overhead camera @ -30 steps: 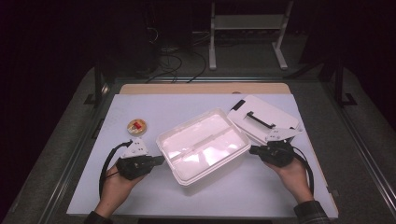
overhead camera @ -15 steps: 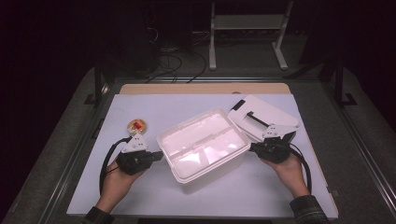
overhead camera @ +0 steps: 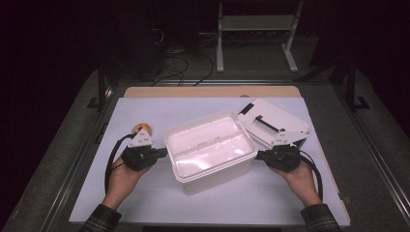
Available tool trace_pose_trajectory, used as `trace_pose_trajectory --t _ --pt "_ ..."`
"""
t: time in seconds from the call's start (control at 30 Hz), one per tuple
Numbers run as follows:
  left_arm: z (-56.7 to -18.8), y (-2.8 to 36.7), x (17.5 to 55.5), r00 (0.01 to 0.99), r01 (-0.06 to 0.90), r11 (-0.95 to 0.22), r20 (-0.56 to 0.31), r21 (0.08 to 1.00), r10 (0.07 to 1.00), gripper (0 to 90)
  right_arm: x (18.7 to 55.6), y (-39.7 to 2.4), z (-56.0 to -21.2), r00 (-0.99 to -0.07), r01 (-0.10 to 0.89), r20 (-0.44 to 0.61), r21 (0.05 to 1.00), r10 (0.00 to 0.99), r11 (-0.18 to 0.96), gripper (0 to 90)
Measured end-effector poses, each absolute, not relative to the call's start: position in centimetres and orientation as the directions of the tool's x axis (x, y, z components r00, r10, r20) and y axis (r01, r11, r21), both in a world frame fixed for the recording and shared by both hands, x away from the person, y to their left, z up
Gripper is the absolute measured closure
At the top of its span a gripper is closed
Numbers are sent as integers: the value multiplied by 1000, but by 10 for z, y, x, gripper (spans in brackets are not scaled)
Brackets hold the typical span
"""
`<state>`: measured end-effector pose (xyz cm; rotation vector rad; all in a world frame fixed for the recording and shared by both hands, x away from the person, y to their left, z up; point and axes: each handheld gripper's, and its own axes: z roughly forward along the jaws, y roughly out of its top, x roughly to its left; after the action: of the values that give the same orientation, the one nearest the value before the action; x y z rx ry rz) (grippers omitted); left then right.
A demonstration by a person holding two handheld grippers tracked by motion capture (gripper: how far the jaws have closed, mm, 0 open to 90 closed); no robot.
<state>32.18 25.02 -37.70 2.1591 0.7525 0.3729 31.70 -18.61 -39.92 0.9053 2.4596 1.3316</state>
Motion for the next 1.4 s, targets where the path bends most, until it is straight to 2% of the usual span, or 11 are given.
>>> trace_pose_trajectory --t 0.67,1.0,1.33,1.4 --pt "-377 251 350 795 383 -493 -8 781 606 895 288 -177 -397 -848 385 127 815 515 433 897" --pt "-374 247 342 822 368 -492 -29 789 569 896 268 -176 -396 -865 372 128 812 485 450 897" --pt "-375 247 340 821 357 -510 -2 782 571 876 265 -174 -399 -868 365 99 792 487 489 893" --pt "-376 250 341 814 366 -514 0 776 580 840 265 -176 -400 -865 367 97 792 492 489 839"
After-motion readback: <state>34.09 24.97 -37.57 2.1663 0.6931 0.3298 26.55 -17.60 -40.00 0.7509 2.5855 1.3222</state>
